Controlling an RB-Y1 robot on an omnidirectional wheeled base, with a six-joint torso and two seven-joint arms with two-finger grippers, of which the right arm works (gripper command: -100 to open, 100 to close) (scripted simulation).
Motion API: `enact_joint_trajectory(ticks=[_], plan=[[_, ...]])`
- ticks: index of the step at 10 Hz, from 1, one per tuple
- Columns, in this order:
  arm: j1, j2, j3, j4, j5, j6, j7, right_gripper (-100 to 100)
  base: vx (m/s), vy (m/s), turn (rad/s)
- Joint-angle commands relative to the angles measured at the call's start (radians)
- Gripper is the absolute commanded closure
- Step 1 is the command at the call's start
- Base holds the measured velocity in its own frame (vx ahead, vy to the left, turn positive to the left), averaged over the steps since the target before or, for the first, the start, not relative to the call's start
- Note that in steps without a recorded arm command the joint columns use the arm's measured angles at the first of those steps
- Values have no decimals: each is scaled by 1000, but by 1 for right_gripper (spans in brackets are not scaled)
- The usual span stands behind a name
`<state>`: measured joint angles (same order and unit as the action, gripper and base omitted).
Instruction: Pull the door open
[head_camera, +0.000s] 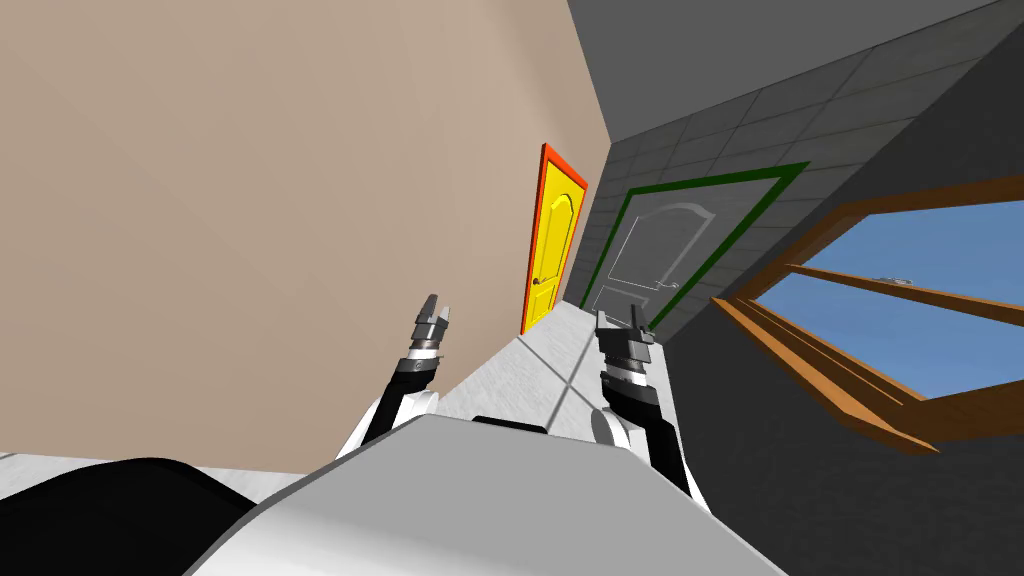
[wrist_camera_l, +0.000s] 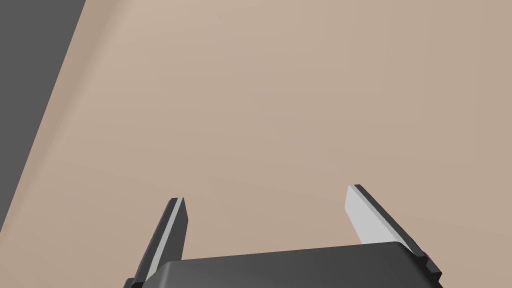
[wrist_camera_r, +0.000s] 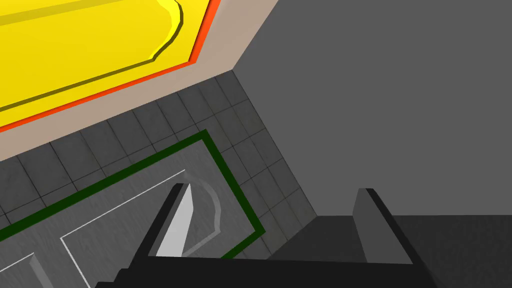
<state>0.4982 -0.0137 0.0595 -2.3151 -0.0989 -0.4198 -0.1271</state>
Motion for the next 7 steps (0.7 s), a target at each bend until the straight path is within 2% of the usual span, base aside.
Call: enact_joint_trajectory(ticks=[1, 4, 7], plan=[[-12, -13, 6, 32, -3, -8, -2, -100, 65, -29, 126], [-29, -31, 14, 78, -7, -19, -5, -100, 102, -51, 69], [-59, -60, 28, 158, -14, -38, -10, -100, 134, -72, 122]])
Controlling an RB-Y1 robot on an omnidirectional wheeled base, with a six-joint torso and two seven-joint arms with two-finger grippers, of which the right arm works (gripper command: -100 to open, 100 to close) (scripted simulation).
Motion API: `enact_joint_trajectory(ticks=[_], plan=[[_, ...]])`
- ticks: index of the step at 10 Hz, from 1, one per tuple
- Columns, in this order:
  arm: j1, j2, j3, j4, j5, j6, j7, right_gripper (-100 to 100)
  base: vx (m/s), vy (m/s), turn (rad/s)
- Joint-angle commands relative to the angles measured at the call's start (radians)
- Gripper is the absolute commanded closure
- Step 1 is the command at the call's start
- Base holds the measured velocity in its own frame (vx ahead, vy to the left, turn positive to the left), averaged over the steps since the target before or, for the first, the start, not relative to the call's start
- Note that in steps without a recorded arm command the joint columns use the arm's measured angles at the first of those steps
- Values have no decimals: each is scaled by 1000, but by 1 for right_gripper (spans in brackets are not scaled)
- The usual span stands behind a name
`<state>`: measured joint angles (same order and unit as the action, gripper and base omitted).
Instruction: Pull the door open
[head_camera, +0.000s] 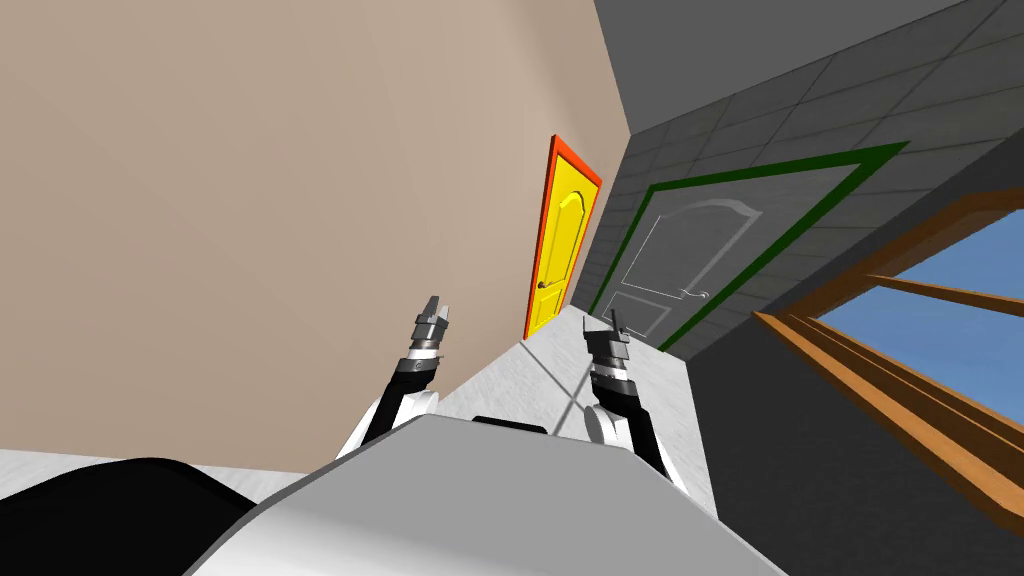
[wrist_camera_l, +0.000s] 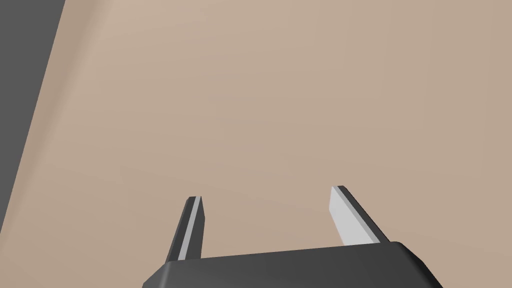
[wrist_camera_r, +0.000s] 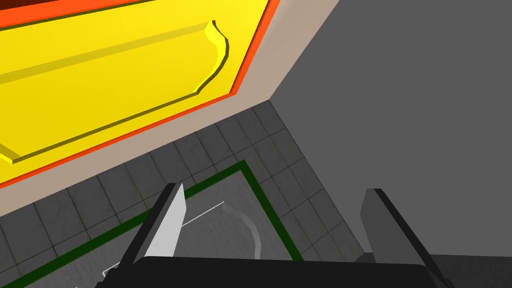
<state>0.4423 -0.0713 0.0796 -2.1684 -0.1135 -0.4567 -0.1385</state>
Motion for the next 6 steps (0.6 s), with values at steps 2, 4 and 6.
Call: enact_joint_trajectory(ticks=[2, 4, 6], plan=[[-22, -20, 17, 61, -3, -13, -2, -100, 131, -71, 106], [-41, -37, 26, 112, -8, -26, -5, -100, 151, -96, 130], [-56, -50, 33, 151, -11, -35, -8, -100, 77, -89, 91]])
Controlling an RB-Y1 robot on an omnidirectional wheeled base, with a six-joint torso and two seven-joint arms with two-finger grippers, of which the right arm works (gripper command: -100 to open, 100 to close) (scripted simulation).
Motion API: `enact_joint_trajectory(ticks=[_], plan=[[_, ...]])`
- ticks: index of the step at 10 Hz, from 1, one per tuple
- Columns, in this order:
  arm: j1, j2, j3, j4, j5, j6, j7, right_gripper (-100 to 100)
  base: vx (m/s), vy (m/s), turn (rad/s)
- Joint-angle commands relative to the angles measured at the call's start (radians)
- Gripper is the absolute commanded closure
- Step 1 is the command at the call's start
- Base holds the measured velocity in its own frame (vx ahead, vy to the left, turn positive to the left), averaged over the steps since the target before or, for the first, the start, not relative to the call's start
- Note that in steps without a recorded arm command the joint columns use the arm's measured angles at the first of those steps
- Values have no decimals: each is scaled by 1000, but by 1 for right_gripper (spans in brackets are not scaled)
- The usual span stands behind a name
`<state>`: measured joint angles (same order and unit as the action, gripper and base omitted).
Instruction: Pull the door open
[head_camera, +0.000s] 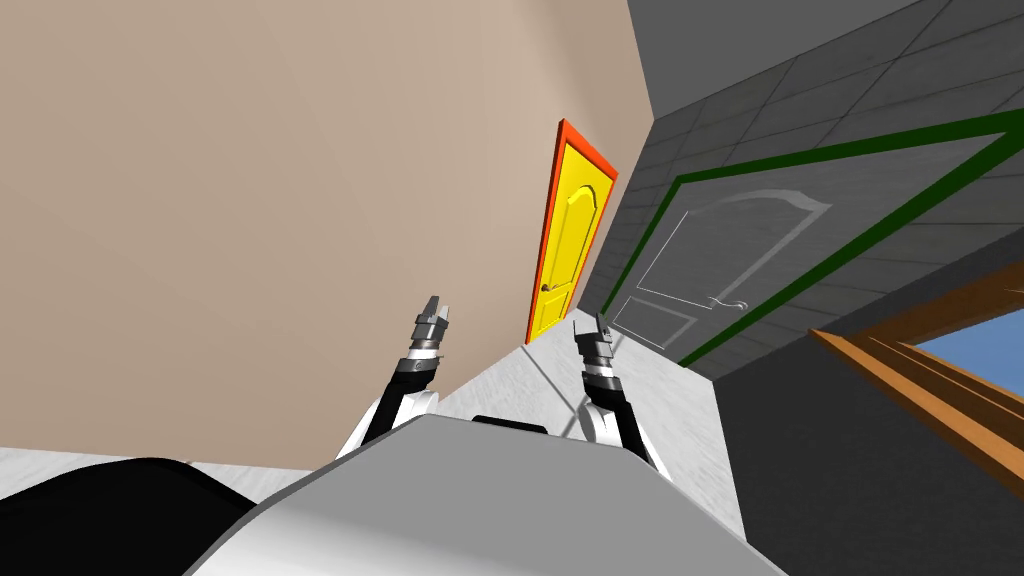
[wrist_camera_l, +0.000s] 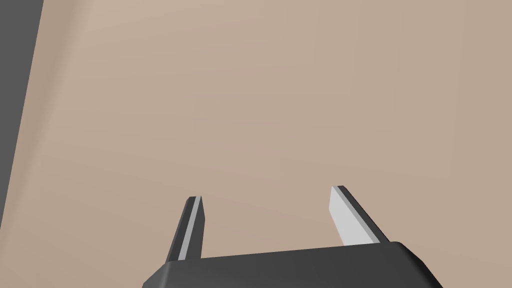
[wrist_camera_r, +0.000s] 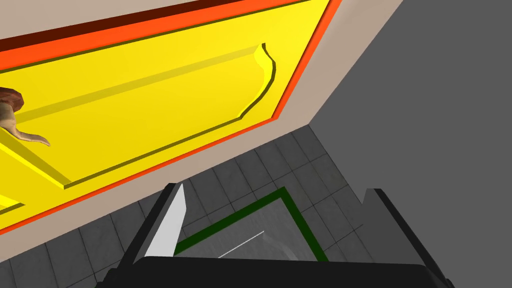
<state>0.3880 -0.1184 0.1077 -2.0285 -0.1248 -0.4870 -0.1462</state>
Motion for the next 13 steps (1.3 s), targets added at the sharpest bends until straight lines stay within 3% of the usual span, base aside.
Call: enact_joint_trajectory(ticks=[1, 13], plan=[[-9, -9, 8, 30, -2, -9, -1, -100, 76, -57, 86], [-105, -92, 54, 288, -24, -72, -18, -100, 82, -75, 98]])
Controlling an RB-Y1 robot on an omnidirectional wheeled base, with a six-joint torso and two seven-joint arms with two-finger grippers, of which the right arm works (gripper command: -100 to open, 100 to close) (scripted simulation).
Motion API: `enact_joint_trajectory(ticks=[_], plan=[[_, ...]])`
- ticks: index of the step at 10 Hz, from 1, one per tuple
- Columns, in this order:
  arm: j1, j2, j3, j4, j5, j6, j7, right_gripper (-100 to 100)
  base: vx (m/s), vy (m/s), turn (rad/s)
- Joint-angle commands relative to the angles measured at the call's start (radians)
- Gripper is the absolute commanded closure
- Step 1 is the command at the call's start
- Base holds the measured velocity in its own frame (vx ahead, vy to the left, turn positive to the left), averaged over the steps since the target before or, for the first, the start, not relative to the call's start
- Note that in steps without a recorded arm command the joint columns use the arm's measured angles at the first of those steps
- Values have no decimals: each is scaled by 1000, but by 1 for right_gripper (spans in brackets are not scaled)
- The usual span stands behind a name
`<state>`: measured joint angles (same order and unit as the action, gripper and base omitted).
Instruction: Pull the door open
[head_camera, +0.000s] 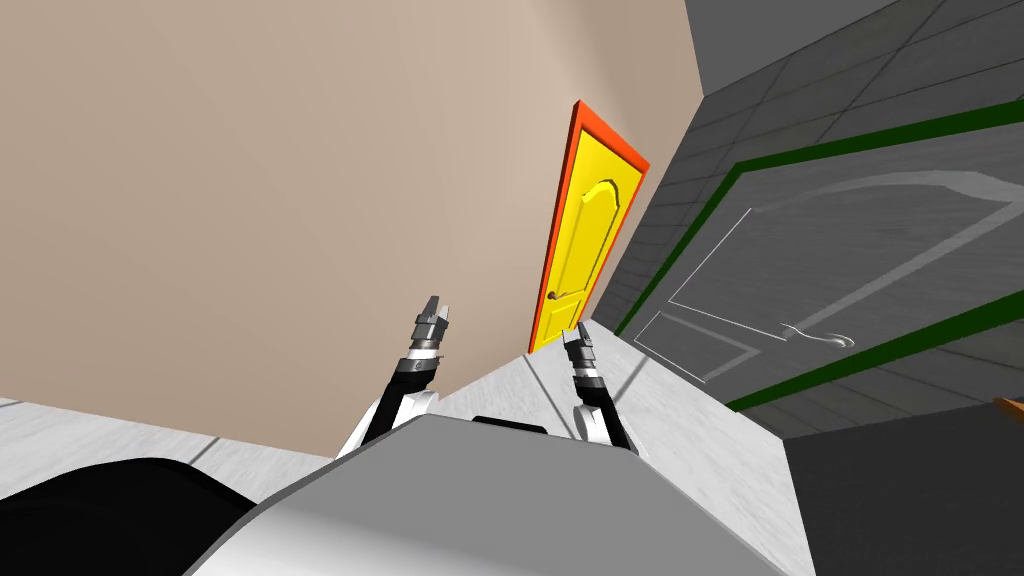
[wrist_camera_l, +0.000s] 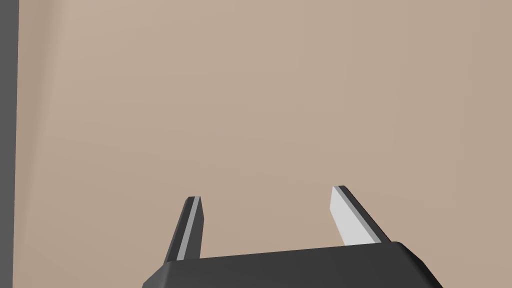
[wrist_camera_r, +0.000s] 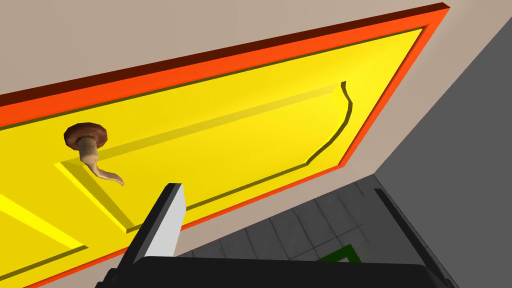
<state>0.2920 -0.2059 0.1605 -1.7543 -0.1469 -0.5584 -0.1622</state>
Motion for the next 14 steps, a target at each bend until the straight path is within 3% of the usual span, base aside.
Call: enact_joint_trajectory(ticks=[1, 13, 14], plan=[[-18, -12, 5, 37, -4, -6, -3, -100, 105, -72, 107], [-123, -99, 55, 317, -28, -73, -21, -100, 72, -95, 105], [-140, -113, 63, 362, -32, -84, -24, -100, 87, -122, 187]])
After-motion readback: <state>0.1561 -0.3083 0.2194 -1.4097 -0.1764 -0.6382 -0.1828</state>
